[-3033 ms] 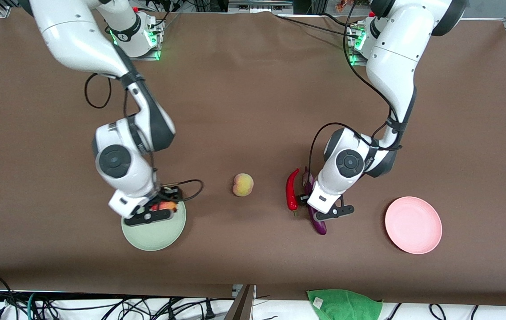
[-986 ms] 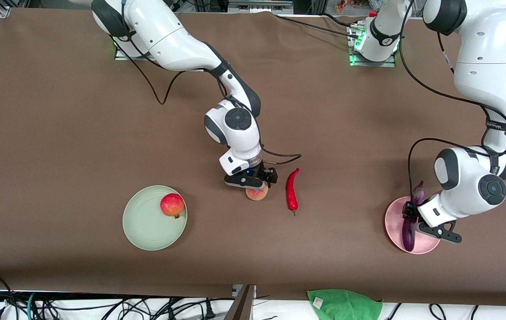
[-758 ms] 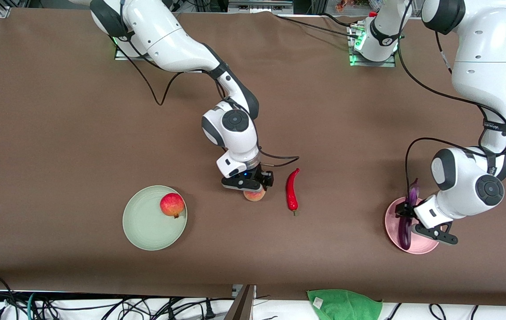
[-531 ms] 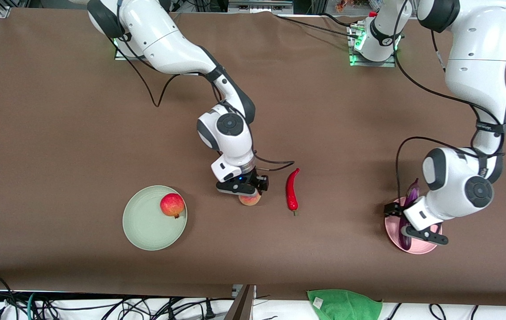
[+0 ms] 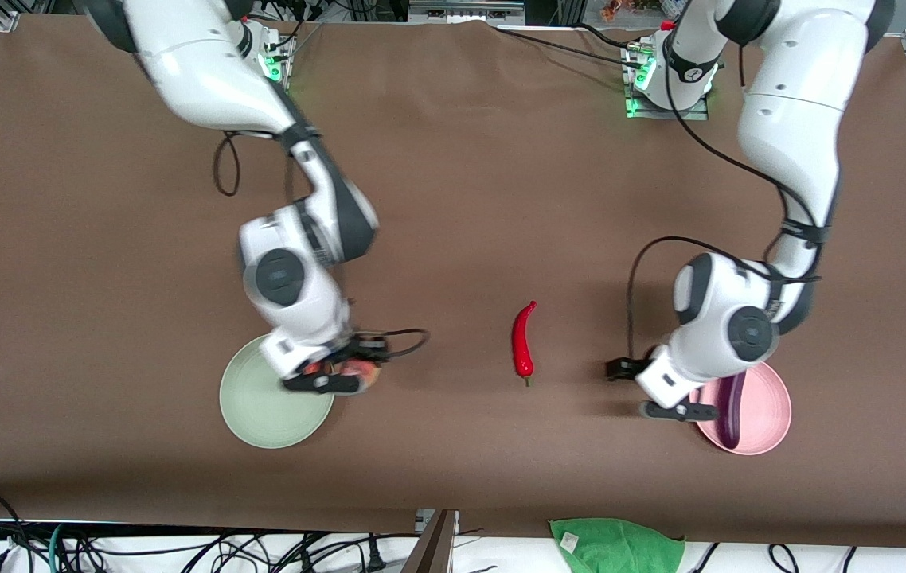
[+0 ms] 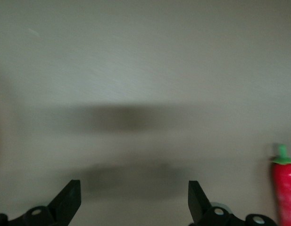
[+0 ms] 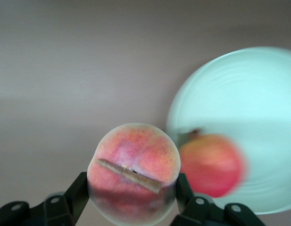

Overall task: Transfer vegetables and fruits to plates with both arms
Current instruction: 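Carry the peach toward the green plate while the left gripper grasps the chili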

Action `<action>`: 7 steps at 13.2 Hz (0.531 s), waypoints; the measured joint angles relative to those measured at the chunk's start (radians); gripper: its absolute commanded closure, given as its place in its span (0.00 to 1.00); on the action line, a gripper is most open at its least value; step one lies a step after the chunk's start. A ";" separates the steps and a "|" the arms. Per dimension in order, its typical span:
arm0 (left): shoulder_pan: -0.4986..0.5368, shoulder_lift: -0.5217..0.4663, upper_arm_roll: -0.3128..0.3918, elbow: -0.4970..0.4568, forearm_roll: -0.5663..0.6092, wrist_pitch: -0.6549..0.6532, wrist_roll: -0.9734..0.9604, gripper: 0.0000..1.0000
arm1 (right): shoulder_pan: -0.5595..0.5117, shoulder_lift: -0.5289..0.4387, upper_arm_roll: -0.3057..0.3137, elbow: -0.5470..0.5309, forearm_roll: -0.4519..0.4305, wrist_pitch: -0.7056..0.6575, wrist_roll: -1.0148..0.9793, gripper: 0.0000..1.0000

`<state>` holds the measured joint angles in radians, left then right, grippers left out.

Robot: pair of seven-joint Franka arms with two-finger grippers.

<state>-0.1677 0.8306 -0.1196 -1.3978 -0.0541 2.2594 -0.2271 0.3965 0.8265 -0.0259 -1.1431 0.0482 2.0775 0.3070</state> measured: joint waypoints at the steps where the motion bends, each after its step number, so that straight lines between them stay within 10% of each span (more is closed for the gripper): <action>1: -0.039 0.006 -0.001 0.000 0.000 0.001 -0.058 0.00 | -0.052 -0.006 0.002 -0.001 0.006 -0.016 -0.098 1.00; 5: -0.146 0.023 -0.001 0.000 0.000 0.052 -0.218 0.00 | -0.158 -0.003 0.007 -0.013 0.009 -0.017 -0.321 0.90; 6: -0.164 0.028 -0.001 0.000 0.000 0.066 -0.250 0.00 | -0.164 -0.001 0.008 -0.014 0.009 -0.015 -0.348 0.73; 7: -0.184 0.035 -0.001 0.000 0.000 0.084 -0.284 0.00 | -0.168 0.001 0.008 -0.014 0.009 -0.014 -0.365 0.28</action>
<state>-0.3518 0.8657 -0.1202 -1.3983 -0.0541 2.3429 -0.5110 0.2289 0.8273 -0.0183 -1.1570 0.0576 2.0635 -0.0584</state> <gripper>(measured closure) 0.000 0.216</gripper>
